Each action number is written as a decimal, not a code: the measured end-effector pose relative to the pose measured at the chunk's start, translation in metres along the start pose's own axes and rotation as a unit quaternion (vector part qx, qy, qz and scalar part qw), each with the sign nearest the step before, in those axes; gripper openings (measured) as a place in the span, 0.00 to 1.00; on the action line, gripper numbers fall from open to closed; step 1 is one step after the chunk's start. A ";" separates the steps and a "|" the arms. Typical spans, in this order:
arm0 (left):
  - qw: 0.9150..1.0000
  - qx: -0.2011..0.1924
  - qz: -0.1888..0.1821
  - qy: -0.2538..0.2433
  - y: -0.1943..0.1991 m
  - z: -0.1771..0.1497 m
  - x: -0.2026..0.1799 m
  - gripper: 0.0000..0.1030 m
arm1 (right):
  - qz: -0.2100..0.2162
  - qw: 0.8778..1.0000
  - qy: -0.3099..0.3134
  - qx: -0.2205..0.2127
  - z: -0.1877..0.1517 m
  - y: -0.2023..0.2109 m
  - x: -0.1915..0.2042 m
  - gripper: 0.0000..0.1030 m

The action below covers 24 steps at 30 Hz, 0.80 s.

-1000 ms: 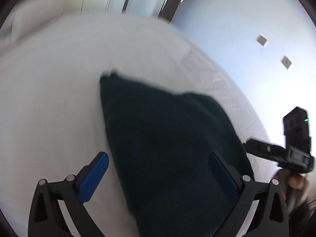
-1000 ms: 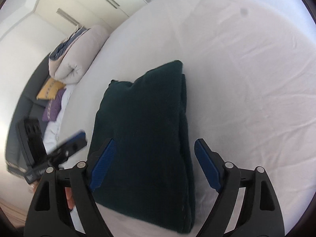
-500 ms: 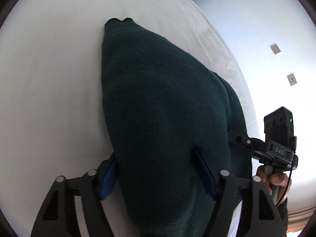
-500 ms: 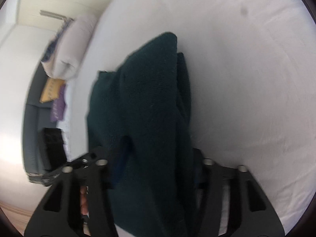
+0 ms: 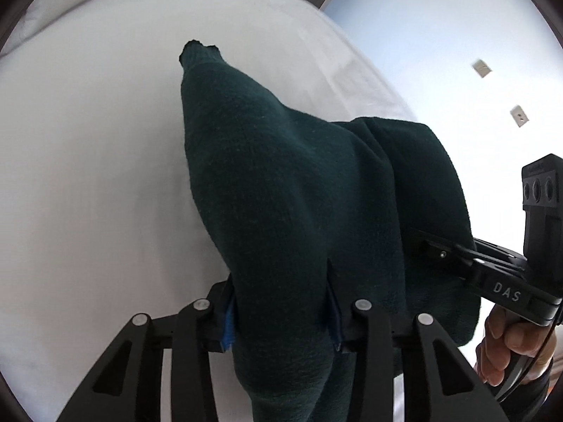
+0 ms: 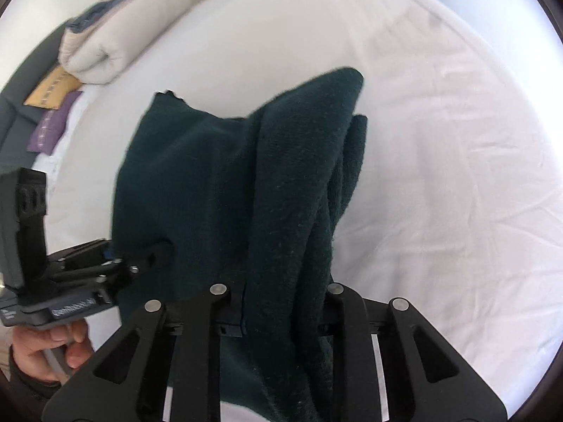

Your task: Fold small clothes

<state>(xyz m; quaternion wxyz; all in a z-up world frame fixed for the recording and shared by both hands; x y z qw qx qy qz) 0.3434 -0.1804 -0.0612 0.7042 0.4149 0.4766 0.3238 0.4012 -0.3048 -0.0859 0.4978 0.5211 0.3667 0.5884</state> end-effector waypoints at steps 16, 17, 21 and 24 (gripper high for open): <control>0.999 -0.006 0.050 -0.017 0.110 -0.208 0.052 0.42 | 0.132 0.990 0.057 0.005 -0.178 0.034 0.136 0.19; 0.999 -0.001 0.050 -0.010 0.103 -0.214 0.058 0.42 | 0.144 0.988 0.049 0.014 -0.187 0.021 0.137 0.19; 0.998 0.047 0.038 0.035 0.044 -0.233 0.096 0.49 | 0.149 0.987 0.017 0.052 -0.215 -0.042 0.138 0.20; 0.999 0.018 0.018 0.047 0.033 -0.233 0.111 0.66 | 0.148 0.988 -0.016 0.051 -0.226 -0.083 0.123 0.25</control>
Point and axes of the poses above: each gripper's, at about its wrist camera, not at the fingertips, and y roughly against the way its jaws point, x to its left, z to its top, the point moved 2 cm from there along -y, roughly the way its jaws point, and after that the axes turned 13 degrees about x, right-handed, at the moved point
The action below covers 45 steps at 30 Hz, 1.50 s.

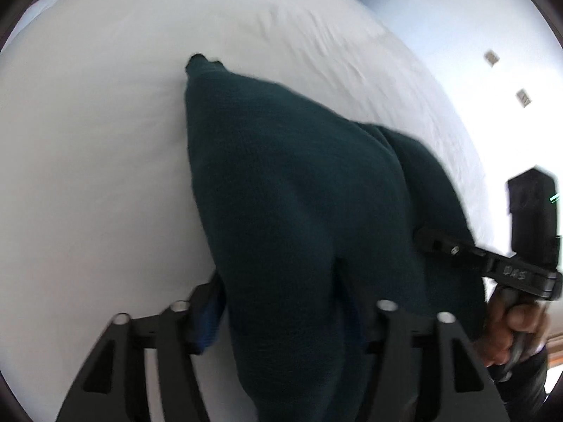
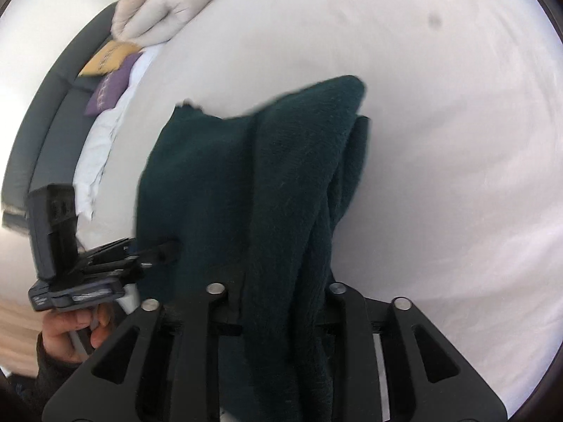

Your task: Fold small clothes

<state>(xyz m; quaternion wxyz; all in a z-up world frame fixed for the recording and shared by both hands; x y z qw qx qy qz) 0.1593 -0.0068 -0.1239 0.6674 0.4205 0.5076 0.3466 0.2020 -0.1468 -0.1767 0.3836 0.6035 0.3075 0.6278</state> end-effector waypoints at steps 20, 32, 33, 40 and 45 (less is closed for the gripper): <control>0.986 -0.109 0.118 -0.046 0.035 -0.044 -0.048 0.73 | 0.062 0.990 0.033 -0.119 -0.060 0.057 0.041 0.41; 0.980 -0.119 0.153 -0.046 0.020 -0.052 -0.045 0.80 | 0.115 0.983 -0.040 -0.134 -0.089 0.015 -0.041 0.24; 0.979 -0.125 0.157 -0.044 0.023 -0.055 -0.046 0.80 | 0.112 0.983 -0.040 -0.139 -0.093 0.021 -0.044 0.25; 0.952 -0.242 0.184 -0.037 0.072 -0.088 -0.062 1.00 | -0.018 0.974 -0.021 -0.226 -0.126 0.093 -0.022 0.58; 0.878 -0.408 0.241 -0.067 0.143 -0.134 -0.095 1.00 | -0.105 0.927 0.030 -0.358 -0.152 0.166 0.021 0.89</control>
Point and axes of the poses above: each gripper's, at about its wrist camera, not at the fingertips, and y roughly against the way its jaws point, x to its left, z to its top, the point moved 2 cm from there along -y, roughly the way its jaws point, and after that the axes turned 13 degrees about x, right-handed, at the moved point
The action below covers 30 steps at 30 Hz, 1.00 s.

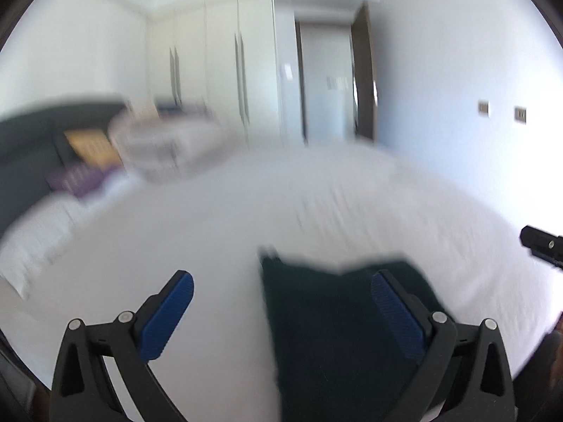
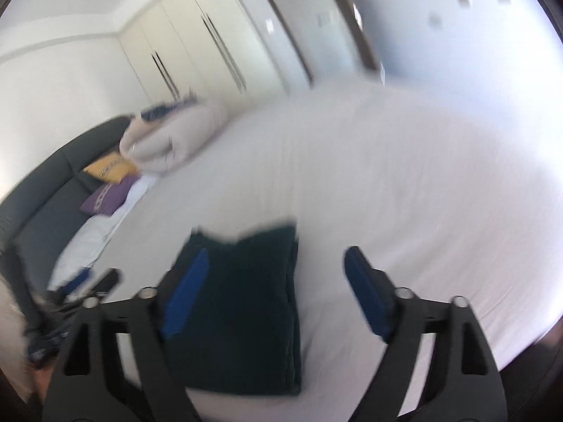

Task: Fold small clothes
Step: 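Release the sweater and pull both grippers back from the bed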

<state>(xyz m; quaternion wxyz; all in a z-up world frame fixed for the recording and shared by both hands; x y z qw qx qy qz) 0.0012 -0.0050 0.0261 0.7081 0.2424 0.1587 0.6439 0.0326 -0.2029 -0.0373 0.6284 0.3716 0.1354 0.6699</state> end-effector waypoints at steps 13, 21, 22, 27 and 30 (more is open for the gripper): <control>0.999 -0.008 0.043 -0.017 0.087 0.026 0.002 1.00 | -0.038 0.971 0.092 -0.216 0.034 0.160 0.065 1.00; 0.985 0.168 -0.004 0.033 0.036 -0.025 0.000 1.00 | -0.095 0.989 0.108 -0.043 0.007 0.107 0.059 1.00; 0.984 0.176 0.000 0.024 0.033 -0.033 -0.003 1.00 | -0.085 0.991 0.100 -0.032 0.005 0.104 0.057 1.00; 0.982 0.188 0.003 0.011 0.028 -0.044 -0.012 1.00 | -0.073 0.993 0.090 -0.007 0.001 0.086 0.063 1.00; 0.983 0.182 0.015 0.010 0.029 -0.042 -0.011 1.00 | -0.088 0.991 0.096 0.008 -0.008 0.074 0.068 1.00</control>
Point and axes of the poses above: each gripper's, at about its wrist camera, not at the fingertips, and y roughly against the way its jaws point, x to its left, z to its top, the point moved 2 cm from there along -y, roughly the way its jaws point, and after that the axes turned 13 degrees about x, right-handed, at the moved point
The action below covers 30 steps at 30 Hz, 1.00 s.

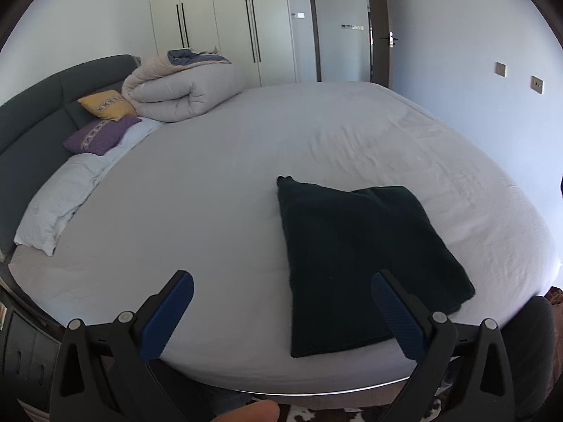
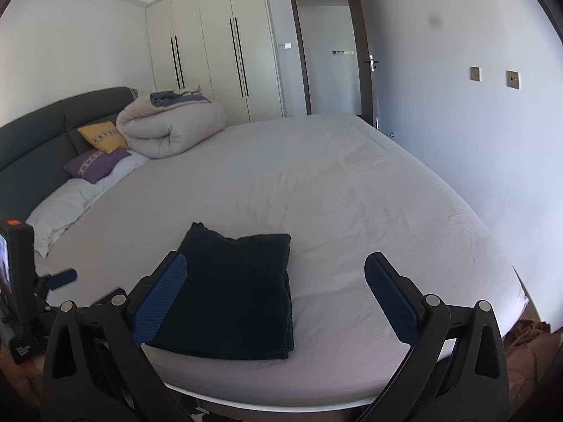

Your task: Fold small clothes

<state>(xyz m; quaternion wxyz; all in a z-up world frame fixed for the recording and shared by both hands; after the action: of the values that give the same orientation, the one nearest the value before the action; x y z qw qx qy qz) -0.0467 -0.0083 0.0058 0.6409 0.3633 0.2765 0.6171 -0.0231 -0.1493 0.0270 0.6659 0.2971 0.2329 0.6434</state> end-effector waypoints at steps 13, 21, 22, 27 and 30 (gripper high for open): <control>0.997 0.066 -0.034 0.035 -0.036 -0.011 0.010 1.00 | -0.033 0.993 -0.001 0.110 -0.032 -0.066 0.011 1.00; 0.995 0.073 -0.041 0.055 -0.043 -0.015 0.019 1.00 | -0.044 0.988 -0.007 0.145 -0.047 -0.097 0.005 1.00; 0.995 0.075 -0.041 0.056 -0.044 -0.015 0.019 1.00 | -0.047 0.988 -0.003 0.145 -0.048 -0.099 0.007 1.00; 0.995 0.080 -0.039 0.054 -0.048 -0.015 0.020 1.00 | -0.053 0.988 0.013 0.144 -0.049 -0.098 0.014 1.00; 0.995 0.082 -0.037 0.053 -0.051 -0.016 0.019 1.00 | -0.051 0.988 0.017 0.146 -0.050 -0.098 0.017 1.00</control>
<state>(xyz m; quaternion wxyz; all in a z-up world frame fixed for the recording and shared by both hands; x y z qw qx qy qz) -0.0279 0.0143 -0.0424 0.6158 0.3711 0.3733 0.5863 0.0137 -0.1273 -0.0754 0.6434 0.3679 0.3501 0.5729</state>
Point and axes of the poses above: each gripper's, at about its wrist camera, not at the fingertips, and y roughly against the way its jaws point, x to its left, z to its top, the point moved 2 cm from there along -y, roughly the way its jaws point, and after that the axes turned 13 degrees about x, right-handed, at the moved point
